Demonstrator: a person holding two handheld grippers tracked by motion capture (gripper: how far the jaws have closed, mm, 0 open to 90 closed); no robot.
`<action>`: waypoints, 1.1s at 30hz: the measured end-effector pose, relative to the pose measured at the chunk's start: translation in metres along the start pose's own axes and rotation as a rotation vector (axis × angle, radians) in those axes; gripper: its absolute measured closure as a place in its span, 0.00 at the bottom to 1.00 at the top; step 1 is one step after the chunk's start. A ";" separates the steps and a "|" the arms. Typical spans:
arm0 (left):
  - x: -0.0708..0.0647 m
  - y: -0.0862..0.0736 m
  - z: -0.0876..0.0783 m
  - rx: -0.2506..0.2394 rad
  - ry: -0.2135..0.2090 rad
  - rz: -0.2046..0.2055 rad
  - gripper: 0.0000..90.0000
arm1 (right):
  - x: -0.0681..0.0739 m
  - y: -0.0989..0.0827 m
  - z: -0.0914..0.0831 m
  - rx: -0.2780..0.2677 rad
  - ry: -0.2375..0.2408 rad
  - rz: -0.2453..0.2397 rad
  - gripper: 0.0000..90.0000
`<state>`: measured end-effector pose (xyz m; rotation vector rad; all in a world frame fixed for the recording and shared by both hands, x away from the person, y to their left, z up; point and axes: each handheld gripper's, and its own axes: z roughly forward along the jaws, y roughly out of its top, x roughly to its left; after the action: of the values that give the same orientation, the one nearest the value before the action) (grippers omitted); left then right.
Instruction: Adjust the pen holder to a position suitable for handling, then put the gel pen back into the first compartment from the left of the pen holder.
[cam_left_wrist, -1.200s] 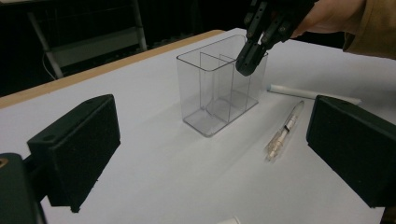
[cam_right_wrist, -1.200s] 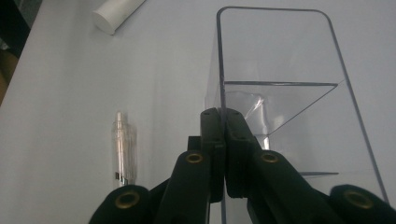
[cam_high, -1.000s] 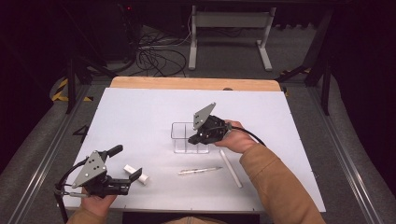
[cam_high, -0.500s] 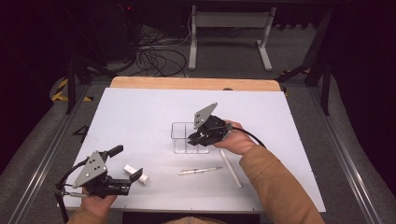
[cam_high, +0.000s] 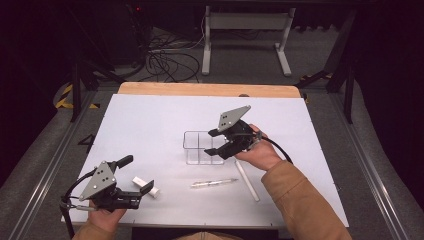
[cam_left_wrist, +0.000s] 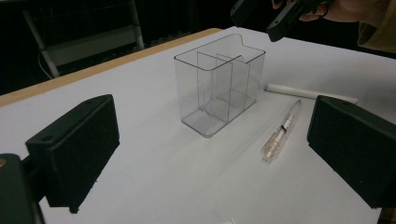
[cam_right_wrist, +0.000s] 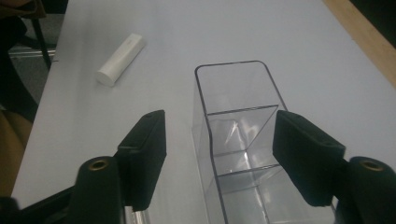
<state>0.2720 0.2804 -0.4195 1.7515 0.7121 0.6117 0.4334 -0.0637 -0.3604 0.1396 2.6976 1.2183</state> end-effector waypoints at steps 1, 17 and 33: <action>0.000 0.000 0.000 -0.001 0.002 0.002 0.03 | 0.001 0.000 -0.002 -0.007 -0.011 0.001 0.35; 0.001 0.005 0.002 0.026 -0.020 -0.025 0.00 | 0.009 -0.001 -0.023 -0.109 -0.069 0.034 0.11; -0.003 0.014 0.006 0.008 -0.048 0.004 0.01 | 0.025 -0.023 -0.052 -0.206 -0.168 0.079 0.04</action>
<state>0.2763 0.2717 -0.4080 1.7693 0.6792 0.5683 0.3984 -0.1132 -0.3475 0.3082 2.4289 1.4294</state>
